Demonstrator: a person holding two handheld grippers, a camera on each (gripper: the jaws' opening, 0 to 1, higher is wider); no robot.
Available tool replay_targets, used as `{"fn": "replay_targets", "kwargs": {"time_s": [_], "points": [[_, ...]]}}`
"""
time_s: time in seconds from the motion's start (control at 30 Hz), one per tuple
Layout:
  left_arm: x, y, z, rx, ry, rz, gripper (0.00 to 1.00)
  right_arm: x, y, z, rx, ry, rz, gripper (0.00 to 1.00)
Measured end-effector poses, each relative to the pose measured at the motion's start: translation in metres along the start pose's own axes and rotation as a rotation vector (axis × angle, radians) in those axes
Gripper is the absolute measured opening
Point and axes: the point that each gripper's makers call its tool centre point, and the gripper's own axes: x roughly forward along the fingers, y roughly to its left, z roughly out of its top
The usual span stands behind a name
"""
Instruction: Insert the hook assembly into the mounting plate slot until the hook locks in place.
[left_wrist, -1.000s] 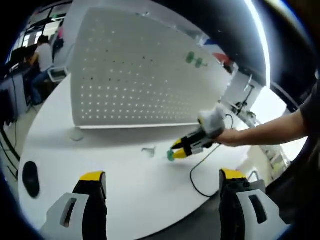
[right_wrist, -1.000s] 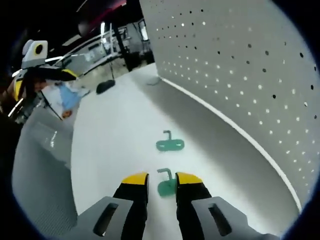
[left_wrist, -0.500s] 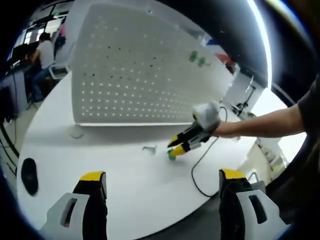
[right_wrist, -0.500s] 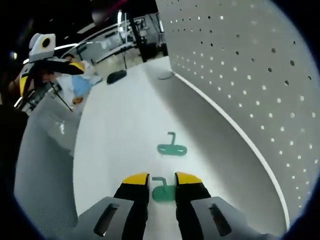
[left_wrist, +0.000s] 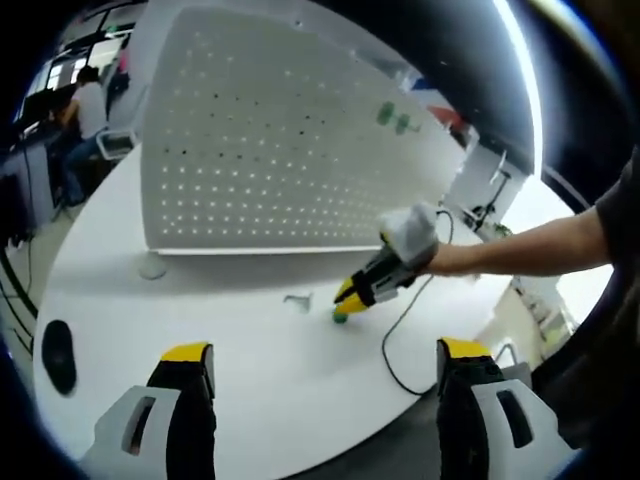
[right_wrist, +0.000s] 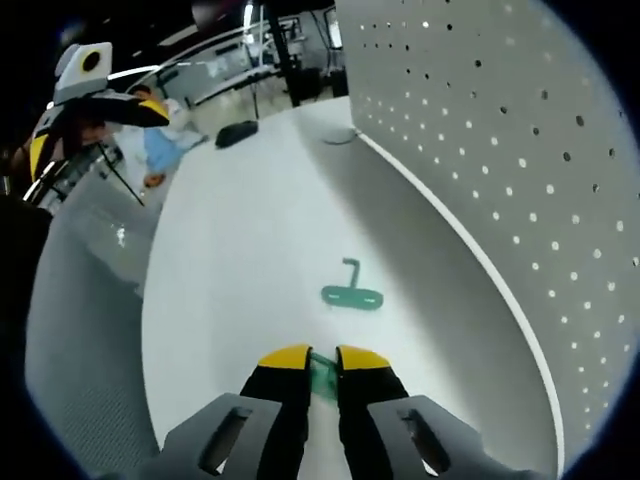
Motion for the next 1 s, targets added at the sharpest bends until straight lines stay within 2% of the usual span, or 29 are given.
{"fn": "replay_targets", "kwargs": {"time_s": [0.23,0.3,0.47,1.0], "points": [[-0.002,0.000,-0.001,-0.001,-0.002,-0.001,0.93,0.001,0.008,-0.003,0.015,0.018,-0.018,0.05],[-0.003,0.000,0.000,-0.001,-0.004,-0.001,0.93,-0.001,0.006,-0.003,0.012,0.025,-0.033,0.00],[-0.004,-0.001,0.002,0.000,-0.015,0.000,0.92,-0.003,0.004,0.000,0.008,0.008,-0.061,0.00],[-0.008,-0.011,0.009,0.029,-0.037,-0.016,0.94,-0.015,-0.007,0.000,0.115,-0.041,-0.149,0.00]]}}
